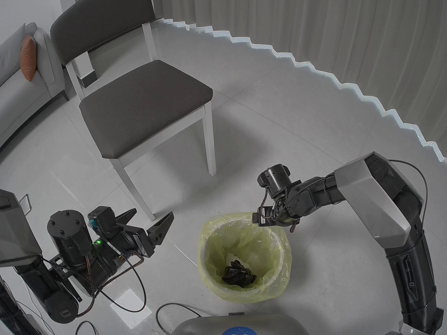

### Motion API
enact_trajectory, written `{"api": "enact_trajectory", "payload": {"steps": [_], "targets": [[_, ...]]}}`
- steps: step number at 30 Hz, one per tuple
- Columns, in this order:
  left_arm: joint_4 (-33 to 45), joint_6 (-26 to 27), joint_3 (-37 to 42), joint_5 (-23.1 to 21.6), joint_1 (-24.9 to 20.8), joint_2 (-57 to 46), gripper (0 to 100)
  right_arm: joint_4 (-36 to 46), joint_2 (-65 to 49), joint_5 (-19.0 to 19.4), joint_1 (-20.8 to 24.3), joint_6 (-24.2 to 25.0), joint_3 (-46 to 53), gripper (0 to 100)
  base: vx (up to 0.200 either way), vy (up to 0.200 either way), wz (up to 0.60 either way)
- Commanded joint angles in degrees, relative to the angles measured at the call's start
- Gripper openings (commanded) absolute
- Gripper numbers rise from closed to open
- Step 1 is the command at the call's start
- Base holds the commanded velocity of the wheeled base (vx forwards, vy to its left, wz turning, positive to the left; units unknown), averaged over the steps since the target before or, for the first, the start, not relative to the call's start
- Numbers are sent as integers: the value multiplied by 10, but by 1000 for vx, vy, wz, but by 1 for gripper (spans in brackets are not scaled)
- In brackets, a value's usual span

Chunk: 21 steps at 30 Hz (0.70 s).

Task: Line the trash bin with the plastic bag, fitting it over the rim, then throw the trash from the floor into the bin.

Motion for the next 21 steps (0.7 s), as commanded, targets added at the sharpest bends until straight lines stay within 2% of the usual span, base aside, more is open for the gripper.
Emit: {"api": "enact_trajectory", "payload": {"steps": [1, 17, 18, 21], "targets": [[-7, 0, 0, 0, -1, 0, 100, 1, -5, 0, -3, 0, 2, 100, 0, 0, 0], [-7, 0, 1, 0, -2, 0, 100, 1, -6, 1, -2, 0, 4, 100, 0, 0, 0], [-7, 0, 0, 0, -2, 0, 100, 0, -5, 1, -2, 0, 4, 0, 0, 0, 0], [-7, 0, 0, 0, -2, 0, 100, 0, -5, 2, -1, 1, 3, 0, 0, 0, 0]]}}
